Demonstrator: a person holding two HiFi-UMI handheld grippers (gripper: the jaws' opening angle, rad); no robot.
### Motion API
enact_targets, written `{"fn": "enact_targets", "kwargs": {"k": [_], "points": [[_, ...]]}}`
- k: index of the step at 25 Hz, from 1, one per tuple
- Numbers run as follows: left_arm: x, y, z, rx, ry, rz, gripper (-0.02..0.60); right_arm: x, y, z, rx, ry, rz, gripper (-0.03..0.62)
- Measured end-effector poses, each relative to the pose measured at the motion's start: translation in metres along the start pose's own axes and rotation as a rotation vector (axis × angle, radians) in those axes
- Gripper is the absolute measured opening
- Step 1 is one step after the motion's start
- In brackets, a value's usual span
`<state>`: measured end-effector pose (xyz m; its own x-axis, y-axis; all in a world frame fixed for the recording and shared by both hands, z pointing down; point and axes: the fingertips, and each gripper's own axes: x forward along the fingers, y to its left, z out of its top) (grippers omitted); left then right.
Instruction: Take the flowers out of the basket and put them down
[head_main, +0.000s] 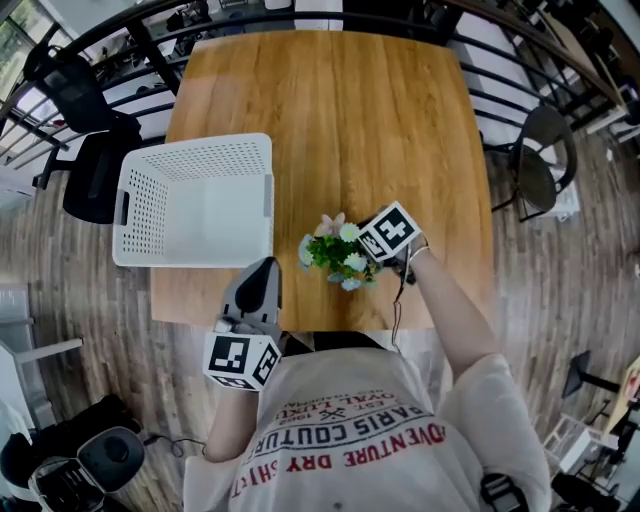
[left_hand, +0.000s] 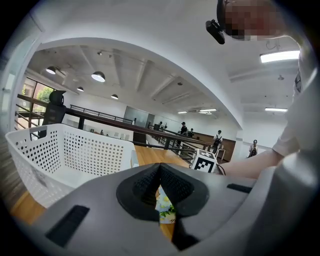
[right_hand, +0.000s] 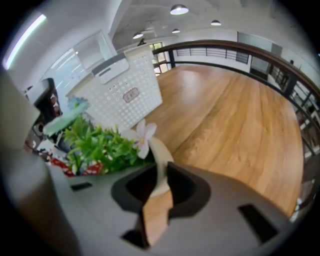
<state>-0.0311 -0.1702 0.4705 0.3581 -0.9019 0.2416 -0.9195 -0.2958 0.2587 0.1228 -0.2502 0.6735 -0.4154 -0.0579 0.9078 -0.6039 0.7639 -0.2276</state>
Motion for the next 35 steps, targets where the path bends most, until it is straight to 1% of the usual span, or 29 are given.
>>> {"fn": "enact_targets", "kwargs": {"k": [5,8,12,15,18,21,22,25,28,32,35], "points": [[-0.005,0.009,-0.001,0.001,0.0,0.029,0.026,0.006,-0.001,0.003,0.053,-0.021,0.013,0.091],[-0.007,0.01,0.005,0.006,-0.003,0.032,0.026,0.007,-0.001,0.0,0.047,-0.01,-0.001,0.089],[-0.009,0.015,0.01,0.017,0.0,0.017,0.026,0.005,-0.004,0.001,0.037,-0.022,-0.055,0.092],[-0.011,0.024,0.016,0.021,0.006,0.009,0.026,0.004,-0.006,0.002,0.027,-0.014,-0.085,0.114],[-0.012,0.035,0.023,0.017,0.004,0.003,0.026,0.0,-0.003,0.004,0.051,-0.015,-0.064,0.106],[-0.01,0.036,0.028,0.021,0.003,-0.025,0.026,-0.014,-0.006,0.006,0.088,-0.046,-0.055,0.128],[-0.01,0.035,0.03,0.025,0.001,-0.036,0.026,-0.022,-0.009,0.01,0.104,-0.067,-0.068,0.126],[-0.01,0.035,0.037,0.036,-0.009,-0.071,0.026,-0.051,-0.014,0.025,0.146,-0.147,-0.123,0.094],[-0.009,0.041,0.045,0.045,-0.021,-0.087,0.026,-0.084,-0.01,0.047,0.155,-0.243,-0.186,0.072],[-0.011,0.049,0.06,0.059,-0.043,-0.107,0.026,-0.126,0.011,0.084,0.161,-0.409,-0.276,0.051],[-0.017,0.058,0.072,0.08,-0.057,-0.116,0.026,-0.151,0.039,0.111,0.142,-0.554,-0.32,0.041]]}}
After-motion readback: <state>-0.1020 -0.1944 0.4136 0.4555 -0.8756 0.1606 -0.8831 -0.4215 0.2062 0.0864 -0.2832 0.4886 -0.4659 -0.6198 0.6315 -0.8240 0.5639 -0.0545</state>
